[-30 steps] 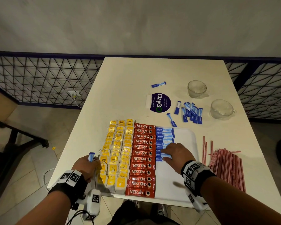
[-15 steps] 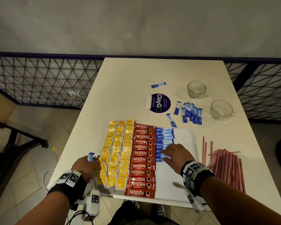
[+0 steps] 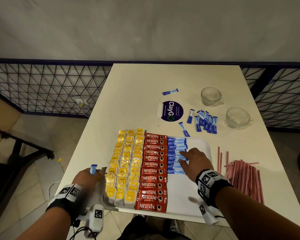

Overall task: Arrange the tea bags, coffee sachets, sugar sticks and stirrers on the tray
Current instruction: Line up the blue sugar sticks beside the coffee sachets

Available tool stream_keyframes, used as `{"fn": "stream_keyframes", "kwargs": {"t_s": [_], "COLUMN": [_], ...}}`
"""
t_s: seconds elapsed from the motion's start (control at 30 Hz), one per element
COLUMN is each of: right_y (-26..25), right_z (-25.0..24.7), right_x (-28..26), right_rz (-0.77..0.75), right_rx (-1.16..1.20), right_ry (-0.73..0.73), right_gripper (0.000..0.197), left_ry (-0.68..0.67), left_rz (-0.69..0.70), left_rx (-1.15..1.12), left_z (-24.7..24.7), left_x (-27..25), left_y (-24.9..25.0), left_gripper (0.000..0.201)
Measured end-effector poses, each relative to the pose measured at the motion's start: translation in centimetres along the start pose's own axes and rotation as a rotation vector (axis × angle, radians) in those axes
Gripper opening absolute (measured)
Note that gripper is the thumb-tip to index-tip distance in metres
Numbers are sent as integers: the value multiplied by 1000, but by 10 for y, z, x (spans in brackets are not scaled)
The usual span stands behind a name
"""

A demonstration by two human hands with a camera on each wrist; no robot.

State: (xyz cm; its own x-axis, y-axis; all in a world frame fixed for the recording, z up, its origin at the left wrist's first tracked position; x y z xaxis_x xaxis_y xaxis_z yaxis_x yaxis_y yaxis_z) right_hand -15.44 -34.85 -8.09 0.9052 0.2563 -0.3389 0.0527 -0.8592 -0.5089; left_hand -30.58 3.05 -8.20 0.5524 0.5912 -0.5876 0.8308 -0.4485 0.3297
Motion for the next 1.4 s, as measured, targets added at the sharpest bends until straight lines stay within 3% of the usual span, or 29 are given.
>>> {"fn": "stream_keyframes", "kwargs": {"t_s": [0.2, 0.37, 0.73, 1.4], "right_y": [-12, -35, -22, -24], "right_z": [-4, 9, 15, 13], "right_x": [-4, -12, -9, -10], "right_rz": [-120, -294, -249, -195], "right_rx": [17, -126, -257, -237], "right_ry": [19, -138, -144, -98], "right_gripper": [38, 33, 34, 33], "left_ry": [14, 13, 11, 9], "left_rz": [22, 20, 17, 22], "left_rx": [10, 16, 29, 25], "left_z": [-2, 0, -1, 1], "left_x": [-2, -2, -5, -5], "left_y": [2, 4, 7, 4], "left_gripper": [21, 20, 17, 18]}}
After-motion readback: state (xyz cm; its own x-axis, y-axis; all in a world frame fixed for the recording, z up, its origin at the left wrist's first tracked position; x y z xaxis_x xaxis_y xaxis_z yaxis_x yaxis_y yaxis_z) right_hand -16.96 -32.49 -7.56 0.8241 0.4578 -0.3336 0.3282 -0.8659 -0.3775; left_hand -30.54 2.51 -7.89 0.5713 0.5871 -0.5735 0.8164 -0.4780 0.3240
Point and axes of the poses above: each hand's wrist, its own x-axis towards the middle knuckle, its own z-axis out of the palm, y = z × x, the point moved 8 cm from there along x, towards the middle knuckle, and after that the axes turned 14 degrees about x, right-handed, at the moved point
